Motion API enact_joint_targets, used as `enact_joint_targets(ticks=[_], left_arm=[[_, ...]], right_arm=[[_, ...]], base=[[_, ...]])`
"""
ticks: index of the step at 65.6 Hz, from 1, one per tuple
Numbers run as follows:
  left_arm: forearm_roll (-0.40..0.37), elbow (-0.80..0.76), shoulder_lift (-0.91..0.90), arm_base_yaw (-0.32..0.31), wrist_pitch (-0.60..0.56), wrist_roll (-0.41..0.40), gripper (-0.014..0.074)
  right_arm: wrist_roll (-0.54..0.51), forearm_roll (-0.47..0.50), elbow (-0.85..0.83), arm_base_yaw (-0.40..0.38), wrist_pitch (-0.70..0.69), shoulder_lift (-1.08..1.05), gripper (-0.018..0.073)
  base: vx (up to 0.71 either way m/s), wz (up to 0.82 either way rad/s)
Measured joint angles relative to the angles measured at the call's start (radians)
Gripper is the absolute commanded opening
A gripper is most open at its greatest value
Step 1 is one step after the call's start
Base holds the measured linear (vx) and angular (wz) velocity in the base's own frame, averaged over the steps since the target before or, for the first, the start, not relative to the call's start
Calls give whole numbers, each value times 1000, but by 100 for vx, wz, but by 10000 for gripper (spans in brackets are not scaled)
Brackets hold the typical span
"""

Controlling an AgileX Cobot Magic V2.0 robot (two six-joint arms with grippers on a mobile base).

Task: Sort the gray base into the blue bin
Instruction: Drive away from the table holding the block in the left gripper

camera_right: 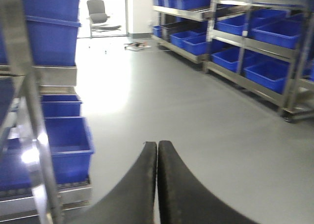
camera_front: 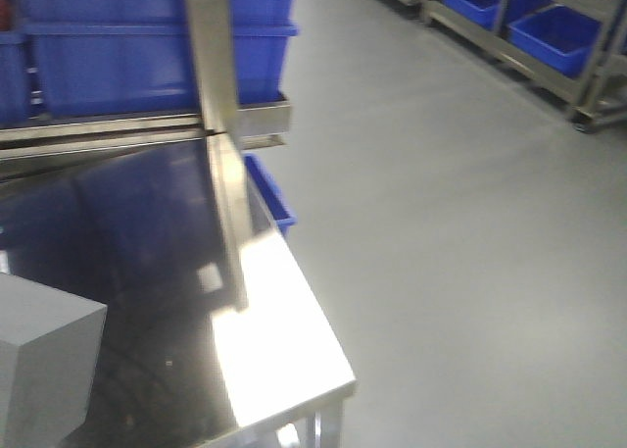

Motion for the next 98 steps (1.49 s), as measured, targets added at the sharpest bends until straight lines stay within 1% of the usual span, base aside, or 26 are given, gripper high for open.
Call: enact_joint_targets(ticks=[60,98], left_arm=[[0,0,0,0,0,0,-6],[0,0,0,0,0,0,-6]], right_arm=[[0,0,0,0,0,0,-9],[0,0,0,0,0,0,-9]], base=[[-7,-51],[4,-73]])
